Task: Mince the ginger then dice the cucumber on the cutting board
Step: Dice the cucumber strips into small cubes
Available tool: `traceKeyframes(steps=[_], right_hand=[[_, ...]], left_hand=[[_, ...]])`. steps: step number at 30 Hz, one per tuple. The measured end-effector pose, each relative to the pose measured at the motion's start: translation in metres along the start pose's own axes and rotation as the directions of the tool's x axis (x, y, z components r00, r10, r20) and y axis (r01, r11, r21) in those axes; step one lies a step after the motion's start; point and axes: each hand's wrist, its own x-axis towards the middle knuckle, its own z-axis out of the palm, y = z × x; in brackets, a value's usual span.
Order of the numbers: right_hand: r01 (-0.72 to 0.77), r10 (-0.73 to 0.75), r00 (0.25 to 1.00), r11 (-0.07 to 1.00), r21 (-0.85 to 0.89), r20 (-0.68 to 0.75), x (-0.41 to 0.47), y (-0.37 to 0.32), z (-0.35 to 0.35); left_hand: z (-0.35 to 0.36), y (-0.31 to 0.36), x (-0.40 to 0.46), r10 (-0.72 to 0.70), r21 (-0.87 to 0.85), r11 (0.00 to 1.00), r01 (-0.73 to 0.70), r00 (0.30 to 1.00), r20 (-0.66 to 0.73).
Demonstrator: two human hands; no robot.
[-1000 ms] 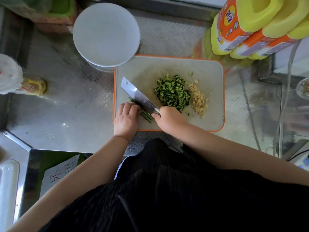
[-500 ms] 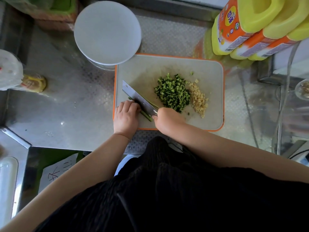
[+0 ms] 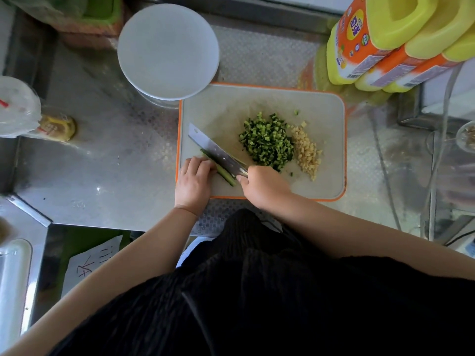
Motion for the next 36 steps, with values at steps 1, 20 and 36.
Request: traceKeyframes(steps=[1,20,36], right_hand=[[-0.001,0.001,1.0,1.0,-0.011,0.008,-0.003,0.0,0.0],[-0.088,0.088,0.996,0.995,0.036,0.005,0.003,-0.009,0.023],[-0.078,0.087,0.995,0.985,0.157,-0.048,0.004,0.0,-0.005]], left_hand=[[0.0,-0.001,-0.001,0.007,0.002,1.0,-0.007,1.0,0.008],[-0.005,0.004,0.003,-0.04,-0.061,0.997,0.041,0.999,0.018],[-0.024,0.008,0.019,0.109,0.051,0.992,-0.118,0.982,0.151]])
